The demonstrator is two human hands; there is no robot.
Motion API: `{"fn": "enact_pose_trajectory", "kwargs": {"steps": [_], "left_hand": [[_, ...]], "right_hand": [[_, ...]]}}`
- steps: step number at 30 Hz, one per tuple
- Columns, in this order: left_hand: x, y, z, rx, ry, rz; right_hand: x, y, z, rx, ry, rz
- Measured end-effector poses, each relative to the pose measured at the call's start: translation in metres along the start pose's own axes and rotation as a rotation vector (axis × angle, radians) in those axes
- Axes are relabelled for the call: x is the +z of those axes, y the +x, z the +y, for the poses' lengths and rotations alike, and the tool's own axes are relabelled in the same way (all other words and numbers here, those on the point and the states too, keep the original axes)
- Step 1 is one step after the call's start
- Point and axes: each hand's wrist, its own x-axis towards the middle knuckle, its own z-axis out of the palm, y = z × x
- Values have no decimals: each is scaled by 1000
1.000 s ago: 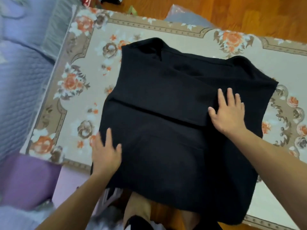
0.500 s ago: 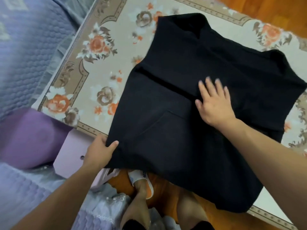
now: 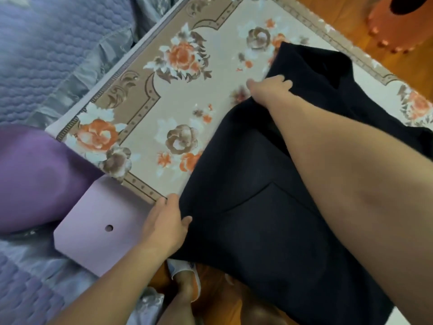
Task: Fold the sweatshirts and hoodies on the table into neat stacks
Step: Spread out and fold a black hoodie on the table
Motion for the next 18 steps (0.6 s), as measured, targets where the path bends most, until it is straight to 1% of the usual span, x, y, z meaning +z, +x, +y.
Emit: {"fn": "enact_pose_trajectory", "kwargs": {"steps": [2,3,4,6,8,9,11,12,13,15,18], "left_hand": [[2,1,-1,4,-26,30],[2,1,-1,8,-37,35],[0,-1,0,12,-47,37],[-2,-4,0,19,-83,34],[-5,-9,-1,42,-189,0],[-7,-14,1,76,-266,-44],[-13,-34,8,196,-404,-174],[-17,-48,14,267,-431,-226],[-18,-61,22,346,-415,-270],[-17,-81,42,476,-279,-379],[4,-95,84,578,48,-544]], "right_hand": [[12,10,-1,20,-52,108],[15,12,-1,6,-26,164],[13,13,1,-13,11,181],[1,15,7,-23,125,107],[-22,12,18,-9,315,5],[-34,8,28,-6,426,2],[-60,-8,54,-11,606,19],[-74,-19,71,-22,694,12],[-87,-30,92,-33,785,4],[-108,-45,147,-44,952,-2],[-118,-55,229,82,1107,13]]}}
